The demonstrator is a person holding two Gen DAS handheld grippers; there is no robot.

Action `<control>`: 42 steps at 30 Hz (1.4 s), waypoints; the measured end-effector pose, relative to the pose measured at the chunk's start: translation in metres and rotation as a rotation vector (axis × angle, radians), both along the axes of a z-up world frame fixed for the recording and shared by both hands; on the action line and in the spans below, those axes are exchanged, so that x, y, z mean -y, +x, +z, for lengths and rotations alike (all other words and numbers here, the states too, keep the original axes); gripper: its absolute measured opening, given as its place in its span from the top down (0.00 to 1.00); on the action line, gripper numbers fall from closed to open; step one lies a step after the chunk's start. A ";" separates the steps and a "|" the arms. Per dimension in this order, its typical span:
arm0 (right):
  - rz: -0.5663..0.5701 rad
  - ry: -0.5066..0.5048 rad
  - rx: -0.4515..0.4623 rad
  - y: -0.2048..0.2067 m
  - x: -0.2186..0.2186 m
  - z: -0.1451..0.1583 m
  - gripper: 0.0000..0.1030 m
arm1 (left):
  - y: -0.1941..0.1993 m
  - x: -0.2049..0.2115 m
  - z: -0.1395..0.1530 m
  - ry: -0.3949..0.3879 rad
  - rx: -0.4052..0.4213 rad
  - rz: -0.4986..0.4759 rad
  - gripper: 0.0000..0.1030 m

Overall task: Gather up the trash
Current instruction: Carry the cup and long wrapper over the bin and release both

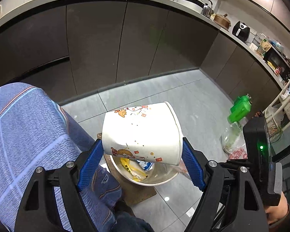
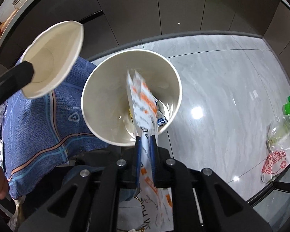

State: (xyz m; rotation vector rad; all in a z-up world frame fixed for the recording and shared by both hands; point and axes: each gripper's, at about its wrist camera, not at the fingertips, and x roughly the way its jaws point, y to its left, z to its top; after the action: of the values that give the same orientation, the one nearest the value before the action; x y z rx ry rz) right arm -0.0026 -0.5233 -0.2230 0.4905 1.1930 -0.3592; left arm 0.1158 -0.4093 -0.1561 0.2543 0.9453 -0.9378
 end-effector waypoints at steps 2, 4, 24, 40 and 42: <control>-0.001 0.009 0.002 0.004 0.002 -0.001 0.88 | 0.003 0.003 -0.006 0.007 -0.005 0.001 0.27; -0.006 0.016 0.010 0.010 0.005 -0.004 0.88 | 0.005 0.006 -0.011 0.014 -0.008 0.005 0.27; 0.070 -0.118 0.063 0.012 0.003 0.012 0.27 | 0.020 0.017 -0.031 0.004 0.007 0.057 0.08; 0.066 -0.124 0.118 -0.004 -0.004 0.033 0.11 | 0.016 -0.008 -0.003 -0.024 0.038 0.110 0.08; 0.057 -0.117 0.140 -0.006 -0.006 0.040 0.06 | 0.016 -0.010 0.004 -0.026 0.044 0.115 0.08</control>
State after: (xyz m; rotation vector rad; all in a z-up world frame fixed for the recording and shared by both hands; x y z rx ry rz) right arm -0.0091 -0.5171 -0.1835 0.3728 1.0424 -0.3380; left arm 0.1319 -0.3997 -0.1519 0.1957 0.8967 -0.8356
